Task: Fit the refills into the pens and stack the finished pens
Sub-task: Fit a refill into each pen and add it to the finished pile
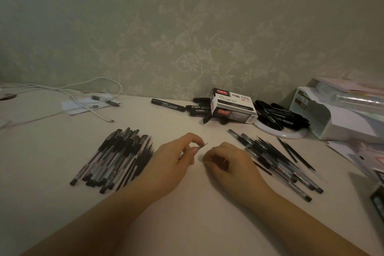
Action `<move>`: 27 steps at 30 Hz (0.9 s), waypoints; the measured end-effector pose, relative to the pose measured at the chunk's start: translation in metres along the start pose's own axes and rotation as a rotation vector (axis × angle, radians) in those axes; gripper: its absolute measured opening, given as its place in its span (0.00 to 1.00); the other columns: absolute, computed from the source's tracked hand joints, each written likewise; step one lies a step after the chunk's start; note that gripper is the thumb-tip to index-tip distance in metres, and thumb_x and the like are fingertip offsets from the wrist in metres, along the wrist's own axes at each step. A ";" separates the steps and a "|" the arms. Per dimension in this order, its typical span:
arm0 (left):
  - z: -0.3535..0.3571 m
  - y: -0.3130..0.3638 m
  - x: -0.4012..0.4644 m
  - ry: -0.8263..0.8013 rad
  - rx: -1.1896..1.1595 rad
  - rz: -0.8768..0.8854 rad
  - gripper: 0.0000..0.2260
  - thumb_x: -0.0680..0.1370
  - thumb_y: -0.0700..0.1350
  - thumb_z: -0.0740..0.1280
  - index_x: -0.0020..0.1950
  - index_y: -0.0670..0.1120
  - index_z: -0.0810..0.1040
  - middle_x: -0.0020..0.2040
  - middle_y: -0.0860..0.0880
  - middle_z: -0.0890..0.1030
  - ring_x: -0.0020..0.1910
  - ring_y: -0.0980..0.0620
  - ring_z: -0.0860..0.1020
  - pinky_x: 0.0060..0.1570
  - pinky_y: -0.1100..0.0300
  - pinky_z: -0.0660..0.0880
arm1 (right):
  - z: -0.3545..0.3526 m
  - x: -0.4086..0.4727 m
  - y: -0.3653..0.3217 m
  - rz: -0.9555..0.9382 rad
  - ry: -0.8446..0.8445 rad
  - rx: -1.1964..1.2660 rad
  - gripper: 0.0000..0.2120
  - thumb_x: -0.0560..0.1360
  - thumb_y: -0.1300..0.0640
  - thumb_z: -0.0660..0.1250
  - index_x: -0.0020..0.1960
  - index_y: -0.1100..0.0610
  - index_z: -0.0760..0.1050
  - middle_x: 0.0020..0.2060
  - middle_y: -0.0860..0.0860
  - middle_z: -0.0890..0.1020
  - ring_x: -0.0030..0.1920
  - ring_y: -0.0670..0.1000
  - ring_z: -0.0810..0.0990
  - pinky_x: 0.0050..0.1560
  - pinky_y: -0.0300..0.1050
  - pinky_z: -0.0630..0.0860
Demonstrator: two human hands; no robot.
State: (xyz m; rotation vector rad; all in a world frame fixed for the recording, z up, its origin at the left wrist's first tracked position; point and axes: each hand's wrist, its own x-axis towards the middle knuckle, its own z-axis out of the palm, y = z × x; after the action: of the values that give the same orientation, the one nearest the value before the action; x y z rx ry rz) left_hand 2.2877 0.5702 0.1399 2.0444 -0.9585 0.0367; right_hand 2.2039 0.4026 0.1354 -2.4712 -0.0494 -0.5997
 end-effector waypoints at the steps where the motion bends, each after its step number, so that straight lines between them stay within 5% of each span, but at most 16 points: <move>1: 0.000 0.000 0.000 -0.001 0.003 0.001 0.08 0.81 0.51 0.58 0.55 0.63 0.73 0.37 0.56 0.78 0.38 0.57 0.78 0.38 0.62 0.75 | 0.000 0.000 0.000 -0.008 -0.002 -0.002 0.07 0.76 0.59 0.70 0.49 0.47 0.83 0.41 0.42 0.77 0.41 0.41 0.76 0.42 0.30 0.69; 5: 0.000 0.002 -0.001 -0.007 0.014 0.011 0.10 0.82 0.50 0.58 0.57 0.64 0.74 0.38 0.56 0.78 0.34 0.63 0.74 0.35 0.70 0.68 | 0.001 0.000 0.002 -0.013 0.005 0.002 0.09 0.76 0.58 0.70 0.53 0.47 0.82 0.41 0.43 0.77 0.41 0.41 0.76 0.43 0.32 0.71; 10: -0.001 0.008 -0.002 0.032 -0.010 0.021 0.13 0.82 0.49 0.57 0.61 0.66 0.73 0.40 0.57 0.77 0.43 0.62 0.76 0.41 0.69 0.70 | -0.001 0.000 -0.002 0.052 0.071 0.068 0.09 0.77 0.56 0.70 0.56 0.47 0.80 0.43 0.41 0.79 0.45 0.41 0.78 0.44 0.29 0.73; 16: 0.001 0.018 -0.004 0.082 -0.066 0.146 0.15 0.82 0.45 0.59 0.65 0.58 0.75 0.48 0.54 0.77 0.49 0.57 0.77 0.50 0.58 0.75 | -0.007 0.002 -0.018 0.215 0.080 0.626 0.06 0.77 0.56 0.69 0.49 0.48 0.85 0.42 0.48 0.86 0.43 0.47 0.84 0.47 0.35 0.78; 20: 0.000 0.019 -0.003 0.108 -0.072 0.185 0.16 0.81 0.45 0.59 0.66 0.59 0.75 0.45 0.57 0.73 0.46 0.56 0.75 0.45 0.68 0.71 | -0.005 0.003 -0.023 0.379 0.044 0.933 0.09 0.73 0.55 0.72 0.52 0.52 0.86 0.47 0.52 0.87 0.49 0.50 0.85 0.51 0.40 0.81; 23: 0.000 0.020 -0.003 0.087 -0.087 0.202 0.17 0.82 0.44 0.58 0.68 0.60 0.73 0.45 0.57 0.70 0.46 0.57 0.73 0.44 0.72 0.69 | -0.006 0.003 -0.022 0.442 0.024 1.076 0.17 0.67 0.52 0.74 0.54 0.54 0.85 0.50 0.54 0.86 0.51 0.50 0.85 0.50 0.39 0.79; 27: 0.002 0.019 -0.004 0.024 -0.094 0.200 0.20 0.82 0.42 0.57 0.70 0.63 0.69 0.47 0.57 0.68 0.46 0.53 0.73 0.45 0.65 0.73 | -0.007 0.004 -0.019 0.446 0.037 1.135 0.15 0.67 0.53 0.73 0.53 0.55 0.85 0.51 0.55 0.86 0.52 0.52 0.85 0.49 0.39 0.80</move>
State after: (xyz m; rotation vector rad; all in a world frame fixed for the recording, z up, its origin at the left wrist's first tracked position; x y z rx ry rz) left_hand 2.2720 0.5649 0.1503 1.8531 -1.1255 0.1206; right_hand 2.2015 0.4140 0.1531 -1.3035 0.1392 -0.2785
